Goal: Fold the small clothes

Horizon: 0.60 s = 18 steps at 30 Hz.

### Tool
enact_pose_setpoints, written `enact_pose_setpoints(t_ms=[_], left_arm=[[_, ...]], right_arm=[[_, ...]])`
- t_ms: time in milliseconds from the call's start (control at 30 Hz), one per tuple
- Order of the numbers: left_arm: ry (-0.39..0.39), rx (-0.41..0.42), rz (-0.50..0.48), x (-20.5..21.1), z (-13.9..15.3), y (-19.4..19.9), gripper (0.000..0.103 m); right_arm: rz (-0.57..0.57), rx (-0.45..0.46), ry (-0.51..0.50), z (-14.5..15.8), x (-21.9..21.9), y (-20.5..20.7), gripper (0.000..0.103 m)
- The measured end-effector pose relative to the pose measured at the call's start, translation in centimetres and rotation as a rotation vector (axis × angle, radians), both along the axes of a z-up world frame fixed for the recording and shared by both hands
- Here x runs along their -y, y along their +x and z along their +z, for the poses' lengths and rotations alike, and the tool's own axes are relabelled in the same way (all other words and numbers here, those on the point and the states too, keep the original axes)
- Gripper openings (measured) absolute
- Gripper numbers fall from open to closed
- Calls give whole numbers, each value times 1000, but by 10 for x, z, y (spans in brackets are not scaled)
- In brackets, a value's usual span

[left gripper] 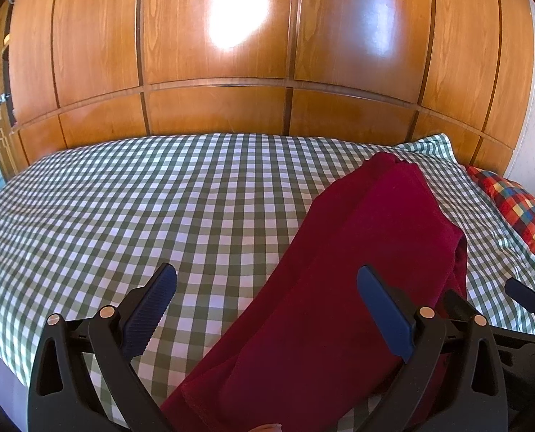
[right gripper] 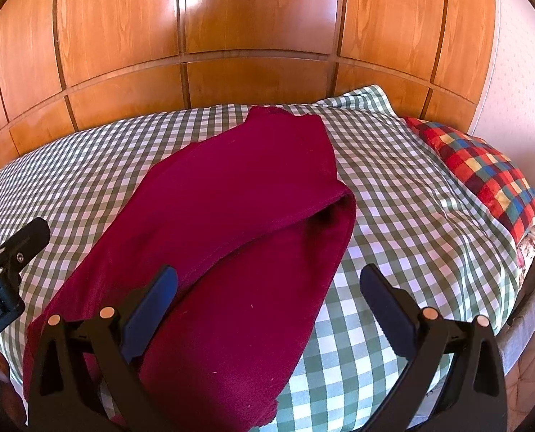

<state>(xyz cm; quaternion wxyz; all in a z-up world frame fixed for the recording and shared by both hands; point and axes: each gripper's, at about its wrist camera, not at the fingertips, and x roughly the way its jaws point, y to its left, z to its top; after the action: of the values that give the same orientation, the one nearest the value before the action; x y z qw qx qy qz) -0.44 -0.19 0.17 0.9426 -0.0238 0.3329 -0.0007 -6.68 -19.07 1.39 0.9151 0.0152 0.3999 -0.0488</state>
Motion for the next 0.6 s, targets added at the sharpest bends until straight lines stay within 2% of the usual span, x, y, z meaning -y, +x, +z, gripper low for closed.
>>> enact_pose_setpoints(t_ms=[600], left_arm=[[-4,1,-2,1,1,-1,99]], right_arm=[[4,4,-1,1,-1,-1,101]])
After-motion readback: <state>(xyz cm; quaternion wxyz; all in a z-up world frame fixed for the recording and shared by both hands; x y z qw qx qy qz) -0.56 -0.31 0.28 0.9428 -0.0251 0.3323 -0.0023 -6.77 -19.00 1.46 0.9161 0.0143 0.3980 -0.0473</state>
